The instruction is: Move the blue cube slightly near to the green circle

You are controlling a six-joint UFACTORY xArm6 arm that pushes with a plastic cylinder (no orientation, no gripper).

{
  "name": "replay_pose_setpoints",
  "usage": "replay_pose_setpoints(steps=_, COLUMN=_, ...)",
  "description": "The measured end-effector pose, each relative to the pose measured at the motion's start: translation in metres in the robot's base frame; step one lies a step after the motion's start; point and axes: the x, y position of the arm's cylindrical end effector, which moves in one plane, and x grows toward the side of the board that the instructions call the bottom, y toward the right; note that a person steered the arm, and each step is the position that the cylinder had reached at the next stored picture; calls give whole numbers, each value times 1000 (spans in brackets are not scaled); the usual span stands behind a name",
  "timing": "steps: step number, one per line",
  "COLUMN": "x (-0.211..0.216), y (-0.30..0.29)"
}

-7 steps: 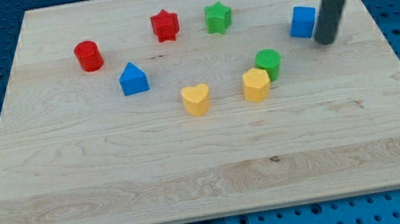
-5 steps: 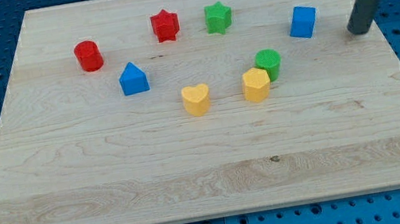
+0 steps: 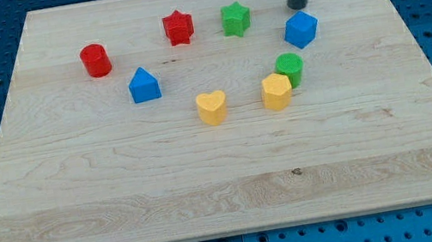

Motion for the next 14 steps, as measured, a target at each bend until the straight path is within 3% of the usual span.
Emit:
replay_pose_setpoints(steps=3, x=57, y=10)
replay_pose_setpoints(steps=6, x=69, y=45)
replay_pose_setpoints(steps=8, x=90, y=28)
replay_pose_setpoints(steps=10, x=57, y=7)
replay_pose_setpoints(steps=14, x=126, y=-43)
